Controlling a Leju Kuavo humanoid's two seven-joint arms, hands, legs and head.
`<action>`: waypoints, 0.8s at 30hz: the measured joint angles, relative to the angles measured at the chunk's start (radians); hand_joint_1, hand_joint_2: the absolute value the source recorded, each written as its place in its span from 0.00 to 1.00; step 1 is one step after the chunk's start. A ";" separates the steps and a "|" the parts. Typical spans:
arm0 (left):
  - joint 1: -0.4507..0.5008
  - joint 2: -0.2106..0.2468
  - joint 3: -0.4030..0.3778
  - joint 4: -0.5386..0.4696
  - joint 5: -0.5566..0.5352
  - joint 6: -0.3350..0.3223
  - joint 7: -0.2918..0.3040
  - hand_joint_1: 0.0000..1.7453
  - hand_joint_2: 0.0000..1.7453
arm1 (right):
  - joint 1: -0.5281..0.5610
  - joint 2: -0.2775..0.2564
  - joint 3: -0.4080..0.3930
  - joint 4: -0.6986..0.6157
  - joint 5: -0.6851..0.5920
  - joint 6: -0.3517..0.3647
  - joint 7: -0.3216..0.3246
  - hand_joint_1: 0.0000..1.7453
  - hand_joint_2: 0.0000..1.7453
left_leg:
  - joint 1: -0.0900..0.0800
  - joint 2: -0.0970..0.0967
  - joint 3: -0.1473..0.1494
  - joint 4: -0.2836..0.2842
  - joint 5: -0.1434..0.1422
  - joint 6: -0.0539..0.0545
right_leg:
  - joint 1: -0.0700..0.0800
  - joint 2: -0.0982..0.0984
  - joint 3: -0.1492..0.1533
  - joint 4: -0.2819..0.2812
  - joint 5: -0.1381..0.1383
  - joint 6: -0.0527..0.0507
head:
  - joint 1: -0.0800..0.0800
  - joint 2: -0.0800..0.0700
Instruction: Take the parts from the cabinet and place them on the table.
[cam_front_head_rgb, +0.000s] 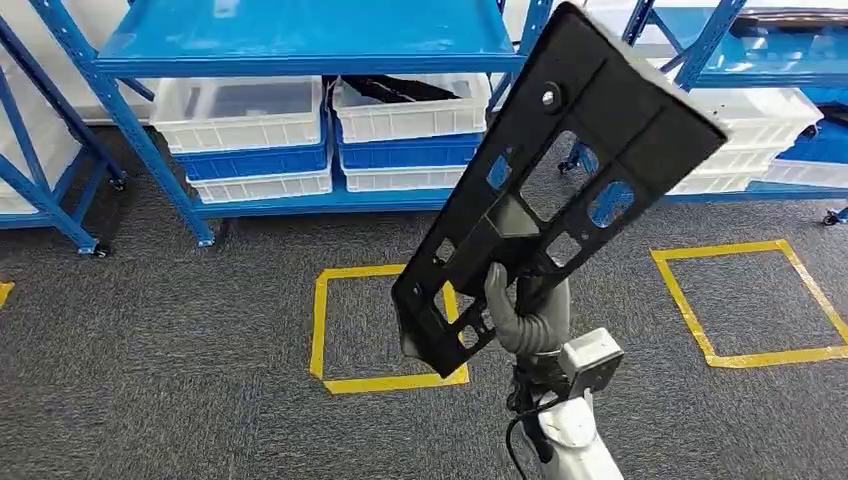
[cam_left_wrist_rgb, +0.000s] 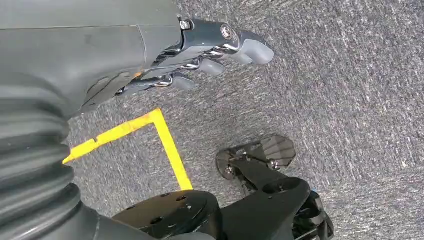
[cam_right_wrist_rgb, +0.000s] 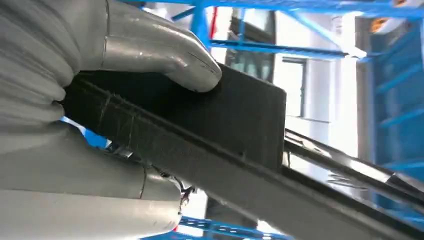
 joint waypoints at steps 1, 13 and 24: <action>0.000 0.000 0.000 0.000 0.000 0.000 0.000 0.00 1.00 | 0.001 -0.003 0.002 -0.017 0.002 -0.002 0.000 1.00 1.00 | 0.000 0.000 0.000 0.000 0.001 0.000 | 0.000 0.000 0.000 0.001 0.000 0.000 | 0.000 0.000; 0.000 0.000 0.008 0.000 0.006 0.006 0.001 0.00 1.00 | 0.011 -0.045 0.056 -0.075 0.069 -0.077 0.016 1.00 1.00 | 0.001 0.000 0.000 0.000 0.003 -0.003 | 0.001 0.000 -0.003 0.007 0.000 0.000 | 0.000 0.000; -0.002 0.006 0.026 0.000 0.000 0.006 0.003 0.00 1.00 | 0.011 -0.072 0.098 -0.077 0.140 -0.124 0.000 1.00 1.00 | -0.009 -0.001 -0.006 0.002 0.005 0.002 | -0.006 0.000 0.002 0.005 0.005 0.007 | 0.000 0.000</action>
